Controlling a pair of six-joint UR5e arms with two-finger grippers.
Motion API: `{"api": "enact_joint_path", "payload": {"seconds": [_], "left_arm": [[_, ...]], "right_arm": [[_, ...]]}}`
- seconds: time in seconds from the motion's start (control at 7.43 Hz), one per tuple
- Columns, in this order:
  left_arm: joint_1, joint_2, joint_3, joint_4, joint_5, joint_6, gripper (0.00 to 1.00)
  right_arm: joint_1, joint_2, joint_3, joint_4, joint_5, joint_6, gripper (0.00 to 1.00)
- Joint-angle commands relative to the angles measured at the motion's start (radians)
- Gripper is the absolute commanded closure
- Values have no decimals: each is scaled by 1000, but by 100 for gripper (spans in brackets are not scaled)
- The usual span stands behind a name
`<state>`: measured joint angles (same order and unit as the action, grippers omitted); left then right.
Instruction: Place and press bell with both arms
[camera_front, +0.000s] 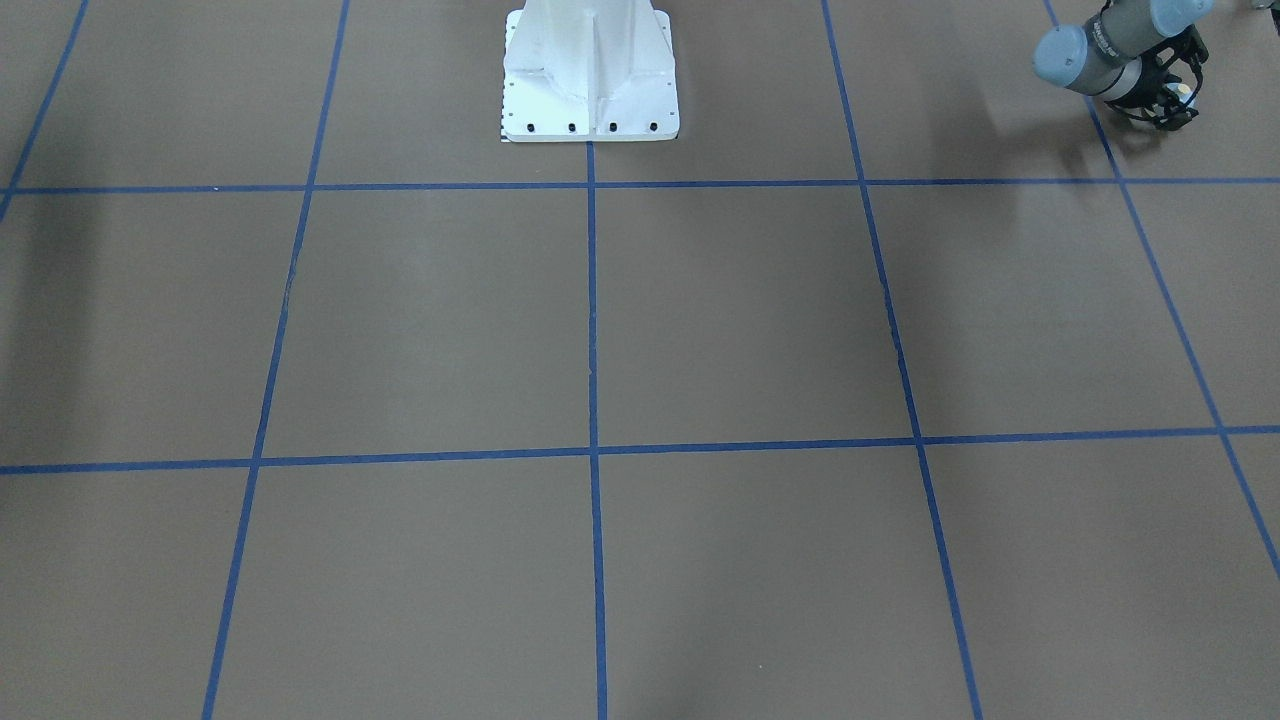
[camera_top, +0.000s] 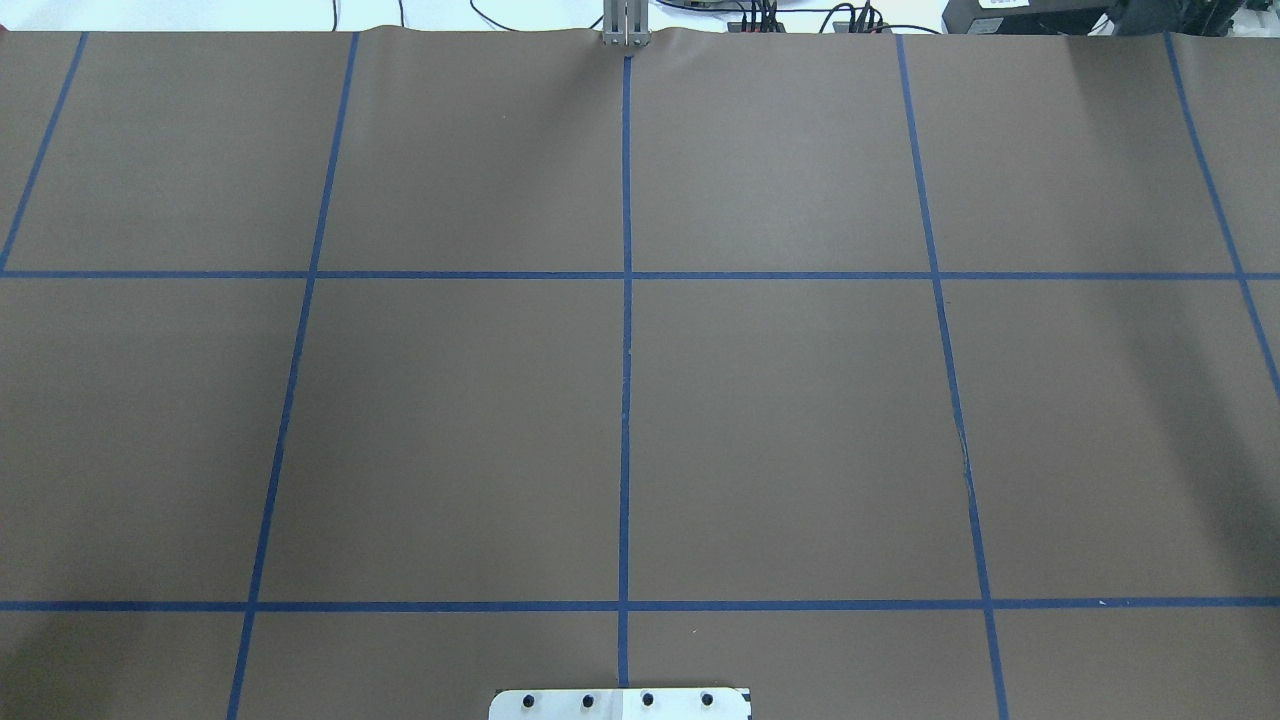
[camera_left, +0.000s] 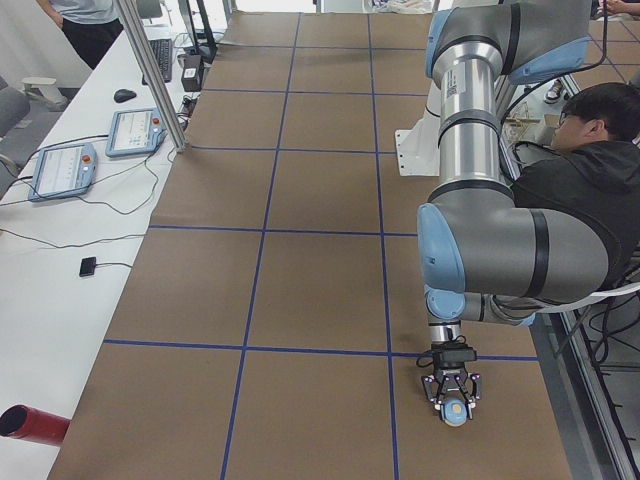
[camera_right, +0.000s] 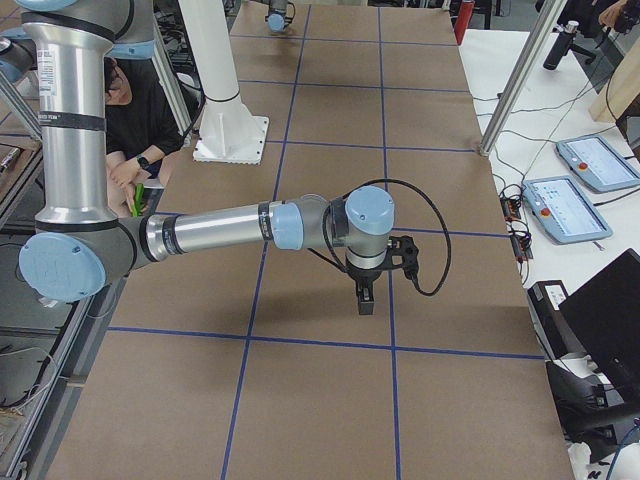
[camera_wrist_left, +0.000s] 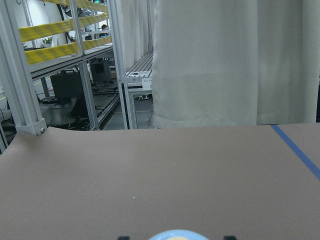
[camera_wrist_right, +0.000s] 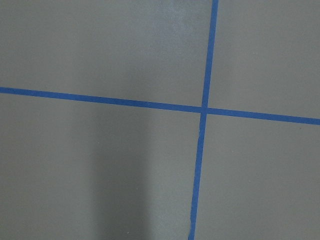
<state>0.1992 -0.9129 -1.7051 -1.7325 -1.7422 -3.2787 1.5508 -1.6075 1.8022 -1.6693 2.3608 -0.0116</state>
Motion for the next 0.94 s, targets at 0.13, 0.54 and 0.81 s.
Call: {"api": "enact_joint_path", "payload": {"seconds": [0.13,0.54,0.81], "left_arm": [[-6,268,-199,-136,-23,107,100],[-27,344,-350,-92,-180,246,100],[-50,344,-373,-90,-191,351,100]], "right_arm": [[0,-8,2,-1,2,1,0],[0,-6,2,-3,0,1,0],[0,-8,2,-3,0,1,0]]}}
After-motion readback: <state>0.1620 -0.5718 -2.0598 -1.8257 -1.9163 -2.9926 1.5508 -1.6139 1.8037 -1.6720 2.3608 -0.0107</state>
